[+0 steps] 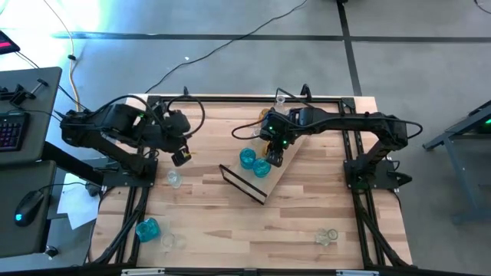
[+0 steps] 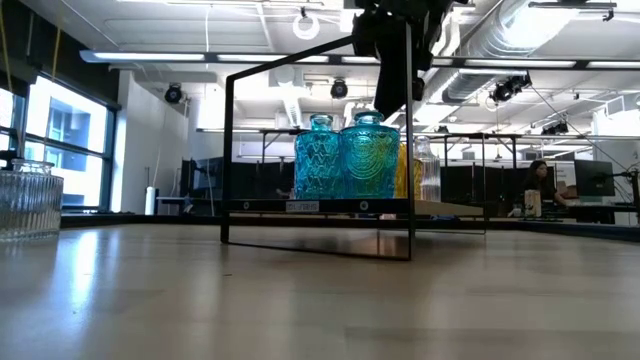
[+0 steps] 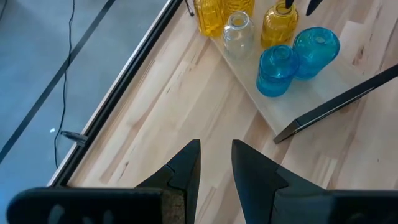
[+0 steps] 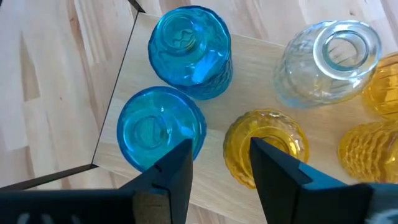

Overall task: Sort vases onto shelf
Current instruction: Put the yellow vase on the shelf and align with the other yellow vase

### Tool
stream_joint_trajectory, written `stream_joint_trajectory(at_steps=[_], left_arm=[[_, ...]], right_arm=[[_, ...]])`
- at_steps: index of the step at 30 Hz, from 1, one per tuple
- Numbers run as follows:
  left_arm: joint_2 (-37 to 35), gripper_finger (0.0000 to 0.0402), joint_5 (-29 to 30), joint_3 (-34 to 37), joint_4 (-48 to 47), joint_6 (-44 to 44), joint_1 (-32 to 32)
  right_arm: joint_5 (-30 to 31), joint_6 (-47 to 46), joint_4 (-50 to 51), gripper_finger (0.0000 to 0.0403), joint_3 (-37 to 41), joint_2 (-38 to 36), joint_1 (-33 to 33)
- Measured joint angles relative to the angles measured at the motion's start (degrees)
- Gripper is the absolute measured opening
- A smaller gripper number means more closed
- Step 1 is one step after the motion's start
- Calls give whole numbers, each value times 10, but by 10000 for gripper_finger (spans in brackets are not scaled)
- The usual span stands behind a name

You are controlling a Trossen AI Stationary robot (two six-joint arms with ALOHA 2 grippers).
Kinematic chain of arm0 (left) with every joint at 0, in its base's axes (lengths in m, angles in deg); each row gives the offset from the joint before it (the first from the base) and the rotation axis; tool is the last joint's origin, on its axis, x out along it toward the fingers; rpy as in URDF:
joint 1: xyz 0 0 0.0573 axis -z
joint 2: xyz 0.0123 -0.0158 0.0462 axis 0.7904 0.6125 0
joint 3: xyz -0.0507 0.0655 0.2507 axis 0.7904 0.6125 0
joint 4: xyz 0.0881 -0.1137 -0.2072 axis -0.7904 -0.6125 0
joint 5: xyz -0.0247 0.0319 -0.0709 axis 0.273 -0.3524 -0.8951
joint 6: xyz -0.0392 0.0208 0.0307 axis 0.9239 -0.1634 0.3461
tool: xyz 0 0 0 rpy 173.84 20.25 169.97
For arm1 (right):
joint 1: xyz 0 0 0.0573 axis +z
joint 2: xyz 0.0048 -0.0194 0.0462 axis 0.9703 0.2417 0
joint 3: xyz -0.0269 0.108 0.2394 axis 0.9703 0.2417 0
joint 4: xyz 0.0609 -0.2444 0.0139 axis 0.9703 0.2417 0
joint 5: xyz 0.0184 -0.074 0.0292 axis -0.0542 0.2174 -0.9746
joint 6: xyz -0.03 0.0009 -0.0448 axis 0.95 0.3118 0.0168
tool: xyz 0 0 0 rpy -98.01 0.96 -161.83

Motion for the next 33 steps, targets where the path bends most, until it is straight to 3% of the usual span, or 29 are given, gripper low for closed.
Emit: stream_joint_trajectory(at_steps=[33], left_arm=[[0,81,0,0,3,0,15]], right_arm=[[14,-12,-10,140,46,0,-12]])
